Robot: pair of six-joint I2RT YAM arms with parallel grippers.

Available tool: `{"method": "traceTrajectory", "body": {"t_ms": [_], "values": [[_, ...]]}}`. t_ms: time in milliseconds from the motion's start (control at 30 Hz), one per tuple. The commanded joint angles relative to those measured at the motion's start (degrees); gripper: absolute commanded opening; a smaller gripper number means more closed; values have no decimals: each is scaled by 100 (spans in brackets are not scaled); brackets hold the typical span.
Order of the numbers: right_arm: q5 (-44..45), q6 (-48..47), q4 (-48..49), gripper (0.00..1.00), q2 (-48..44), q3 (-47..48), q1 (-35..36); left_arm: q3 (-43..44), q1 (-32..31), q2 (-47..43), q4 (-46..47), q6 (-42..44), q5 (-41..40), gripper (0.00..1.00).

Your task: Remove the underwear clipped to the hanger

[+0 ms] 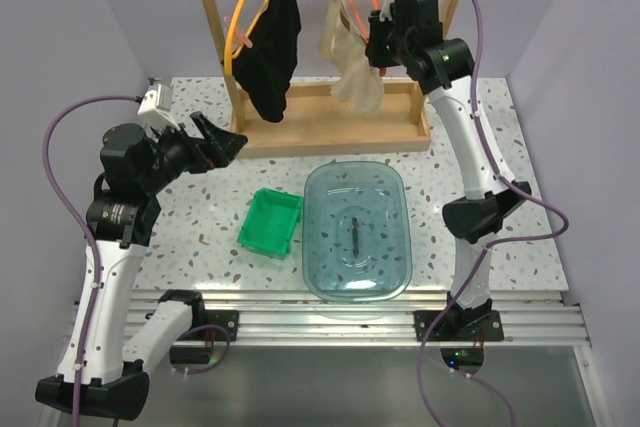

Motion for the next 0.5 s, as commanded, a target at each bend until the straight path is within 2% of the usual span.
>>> {"method": "traceTrajectory", "body": {"t_ms": [0,100,333,467], "values": [[147,72,313,0,-249,107,20,120,-41,-56,122,175,0,100],[261,142,585,0,-538,2,12,67,-41,-65,157,122,9,100],[648,81,1938,0,-1172,-631,20,23,-41,-21,262,61,71,100],[736,-7,1721,0,-1033,-281,21,31,-32,23,324,43,114,100]]}}
